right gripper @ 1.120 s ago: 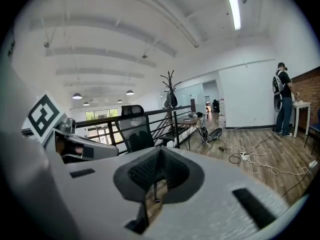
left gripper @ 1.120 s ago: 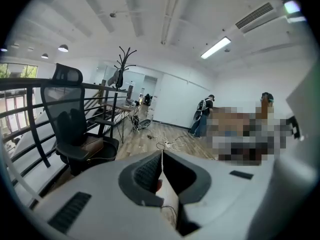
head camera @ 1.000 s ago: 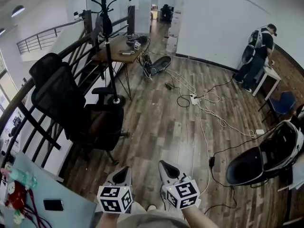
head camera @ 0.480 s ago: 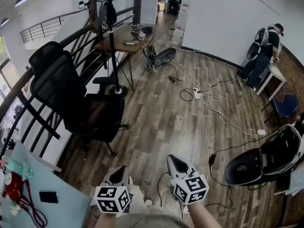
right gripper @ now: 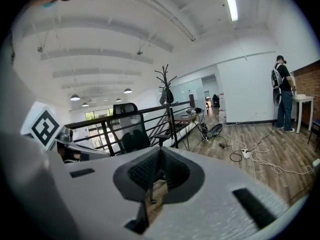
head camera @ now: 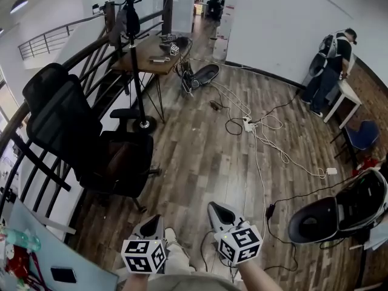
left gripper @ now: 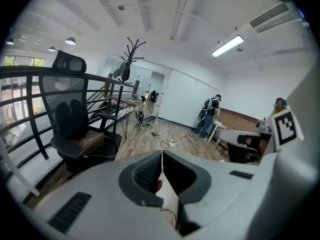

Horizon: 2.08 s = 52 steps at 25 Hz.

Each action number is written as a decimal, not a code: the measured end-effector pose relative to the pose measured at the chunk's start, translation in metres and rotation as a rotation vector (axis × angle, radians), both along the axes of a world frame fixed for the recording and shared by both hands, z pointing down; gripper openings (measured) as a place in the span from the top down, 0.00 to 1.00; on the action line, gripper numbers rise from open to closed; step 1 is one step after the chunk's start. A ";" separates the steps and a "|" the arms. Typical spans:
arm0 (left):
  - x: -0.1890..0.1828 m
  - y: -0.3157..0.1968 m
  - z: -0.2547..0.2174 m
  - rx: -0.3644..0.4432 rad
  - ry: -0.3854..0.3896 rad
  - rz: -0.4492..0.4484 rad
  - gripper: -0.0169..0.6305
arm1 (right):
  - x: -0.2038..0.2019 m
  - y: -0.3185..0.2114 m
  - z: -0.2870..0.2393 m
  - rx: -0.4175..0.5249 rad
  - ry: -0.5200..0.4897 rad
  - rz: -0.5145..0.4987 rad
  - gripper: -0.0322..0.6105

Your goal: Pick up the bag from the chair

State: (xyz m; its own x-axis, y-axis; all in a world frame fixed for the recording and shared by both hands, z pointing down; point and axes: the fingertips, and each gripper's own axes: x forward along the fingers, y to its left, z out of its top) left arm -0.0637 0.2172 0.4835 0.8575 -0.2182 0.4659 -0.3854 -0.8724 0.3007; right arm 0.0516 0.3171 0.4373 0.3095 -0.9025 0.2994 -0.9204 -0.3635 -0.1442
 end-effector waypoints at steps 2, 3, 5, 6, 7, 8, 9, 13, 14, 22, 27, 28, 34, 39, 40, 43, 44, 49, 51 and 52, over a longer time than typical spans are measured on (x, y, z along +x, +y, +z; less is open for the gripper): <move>0.014 -0.017 -0.001 -0.003 0.008 -0.005 0.97 | 0.012 -0.017 0.001 -0.006 0.002 -0.008 0.95; 0.021 -0.026 -0.001 -0.004 0.011 -0.009 0.97 | 0.019 -0.026 0.000 -0.006 0.002 -0.011 0.95; 0.034 -0.045 -0.003 -0.007 0.014 -0.017 0.97 | 0.032 -0.048 -0.004 -0.003 0.004 -0.017 0.95; 0.039 -0.056 -0.004 -0.009 0.014 -0.021 0.97 | 0.038 -0.059 -0.007 -0.001 0.006 -0.022 0.95; 0.044 -0.065 -0.005 -0.010 0.014 -0.025 0.97 | 0.043 -0.071 -0.009 0.000 0.008 -0.029 0.95; 0.049 -0.075 -0.005 -0.010 0.015 -0.028 0.97 | 0.048 -0.083 -0.011 0.000 0.011 -0.037 0.95; 0.054 -0.084 -0.006 -0.009 0.015 -0.031 0.97 | 0.052 -0.094 -0.011 0.000 0.013 -0.044 0.95; 0.070 -0.122 -0.009 -0.008 0.020 -0.050 0.97 | 0.066 -0.136 -0.010 -0.002 0.008 -0.068 0.95; 0.072 -0.131 -0.011 -0.009 0.021 -0.056 0.97 | 0.068 -0.146 -0.010 -0.004 0.008 -0.074 0.95; 0.076 -0.211 -0.003 -0.026 0.021 -0.136 0.97 | 0.077 -0.231 -0.015 0.001 0.037 -0.146 0.95; 0.073 -0.241 0.002 -0.027 0.003 -0.157 0.97 | 0.076 -0.268 -0.017 0.016 0.031 -0.174 0.95; 0.073 -0.247 0.004 -0.030 -0.002 -0.164 0.97 | 0.075 -0.275 -0.016 0.018 0.026 -0.182 0.95; 0.067 -0.273 0.014 -0.051 -0.013 -0.217 0.97 | 0.070 -0.309 0.004 -0.014 -0.009 -0.240 0.95; 0.054 -0.304 0.023 -0.064 -0.014 -0.295 0.97 | 0.063 -0.348 0.016 -0.043 -0.011 -0.315 0.95; 0.052 -0.311 0.024 -0.067 -0.014 -0.315 0.97 | 0.062 -0.357 0.016 -0.047 -0.011 -0.337 0.95; 0.050 -0.334 0.027 -0.077 -0.009 -0.372 0.97 | 0.064 -0.386 0.016 -0.052 -0.011 -0.393 0.95; 0.049 -0.342 0.029 -0.079 -0.010 -0.391 0.97 | 0.066 -0.397 0.017 -0.053 -0.012 -0.410 0.95; 0.051 -0.380 0.038 -0.083 -0.025 -0.473 0.97 | 0.074 -0.448 0.021 -0.062 -0.017 -0.493 0.95; 0.050 -0.396 0.039 -0.082 -0.029 -0.506 0.97 | 0.074 -0.470 0.023 -0.072 -0.021 -0.534 0.95; 0.050 -0.404 0.038 -0.083 -0.029 -0.526 0.97 | 0.074 -0.480 0.024 -0.077 -0.024 -0.555 0.95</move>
State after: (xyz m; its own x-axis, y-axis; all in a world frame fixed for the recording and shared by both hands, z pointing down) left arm -0.0136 -0.1866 0.5220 0.6289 -0.5765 0.5217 -0.7734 -0.5328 0.3436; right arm 0.1254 -0.1631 0.4609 -0.2135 -0.9033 0.3722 -0.9735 0.1645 -0.1592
